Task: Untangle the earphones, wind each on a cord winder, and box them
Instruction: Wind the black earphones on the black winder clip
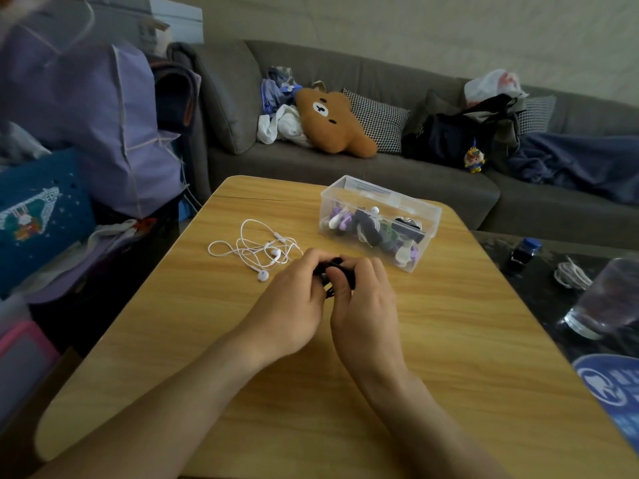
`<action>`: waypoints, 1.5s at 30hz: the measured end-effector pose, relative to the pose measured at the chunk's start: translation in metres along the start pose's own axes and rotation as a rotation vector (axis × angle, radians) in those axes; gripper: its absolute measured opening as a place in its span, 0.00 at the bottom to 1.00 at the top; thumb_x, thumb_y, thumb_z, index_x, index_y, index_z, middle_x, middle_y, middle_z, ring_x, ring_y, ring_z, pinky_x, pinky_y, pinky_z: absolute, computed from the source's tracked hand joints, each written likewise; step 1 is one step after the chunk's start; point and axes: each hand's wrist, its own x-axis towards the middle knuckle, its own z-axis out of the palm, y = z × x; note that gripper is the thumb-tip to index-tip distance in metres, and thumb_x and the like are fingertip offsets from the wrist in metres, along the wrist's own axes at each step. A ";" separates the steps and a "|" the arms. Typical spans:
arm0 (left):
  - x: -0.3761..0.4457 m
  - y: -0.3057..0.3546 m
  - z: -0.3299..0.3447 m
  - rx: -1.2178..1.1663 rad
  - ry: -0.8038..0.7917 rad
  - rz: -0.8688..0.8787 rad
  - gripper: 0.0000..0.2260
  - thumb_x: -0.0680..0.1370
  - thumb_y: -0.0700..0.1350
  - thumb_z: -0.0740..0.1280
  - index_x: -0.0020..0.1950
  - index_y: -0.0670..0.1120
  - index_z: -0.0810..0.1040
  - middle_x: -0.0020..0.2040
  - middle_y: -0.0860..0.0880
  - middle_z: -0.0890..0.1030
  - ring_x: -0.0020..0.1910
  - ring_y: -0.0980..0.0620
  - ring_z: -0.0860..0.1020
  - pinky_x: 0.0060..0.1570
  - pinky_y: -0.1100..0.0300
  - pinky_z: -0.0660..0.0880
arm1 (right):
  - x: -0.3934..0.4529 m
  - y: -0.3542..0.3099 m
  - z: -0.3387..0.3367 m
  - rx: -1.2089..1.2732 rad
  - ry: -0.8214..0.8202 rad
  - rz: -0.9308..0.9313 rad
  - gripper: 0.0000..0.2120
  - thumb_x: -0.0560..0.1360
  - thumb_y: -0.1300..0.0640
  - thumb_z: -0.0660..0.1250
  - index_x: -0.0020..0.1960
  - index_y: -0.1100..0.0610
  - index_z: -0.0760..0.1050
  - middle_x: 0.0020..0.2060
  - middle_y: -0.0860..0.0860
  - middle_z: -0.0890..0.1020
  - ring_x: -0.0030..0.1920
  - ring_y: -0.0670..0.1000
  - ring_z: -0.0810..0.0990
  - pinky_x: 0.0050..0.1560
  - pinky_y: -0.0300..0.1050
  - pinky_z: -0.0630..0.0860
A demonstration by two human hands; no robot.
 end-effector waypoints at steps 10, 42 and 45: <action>-0.008 0.004 0.010 0.050 0.184 -0.088 0.10 0.84 0.45 0.55 0.62 0.46 0.71 0.58 0.47 0.71 0.47 0.55 0.74 0.50 0.58 0.72 | -0.005 -0.003 0.012 -0.019 0.131 -0.058 0.08 0.80 0.58 0.64 0.53 0.62 0.78 0.49 0.52 0.76 0.45 0.46 0.74 0.46 0.33 0.68; -0.012 0.006 -0.008 0.175 -0.065 -0.106 0.19 0.80 0.34 0.59 0.69 0.49 0.65 0.62 0.50 0.63 0.54 0.52 0.73 0.48 0.70 0.64 | 0.005 -0.002 -0.006 -0.076 -0.017 -0.138 0.06 0.64 0.64 0.75 0.38 0.56 0.81 0.39 0.49 0.83 0.37 0.47 0.79 0.37 0.38 0.75; -0.015 0.011 -0.007 0.156 -0.054 -0.100 0.23 0.79 0.31 0.57 0.71 0.49 0.64 0.66 0.50 0.63 0.56 0.54 0.71 0.50 0.69 0.65 | 0.007 -0.002 -0.009 0.014 0.074 -0.122 0.04 0.61 0.61 0.74 0.34 0.55 0.80 0.35 0.47 0.85 0.33 0.46 0.79 0.35 0.40 0.75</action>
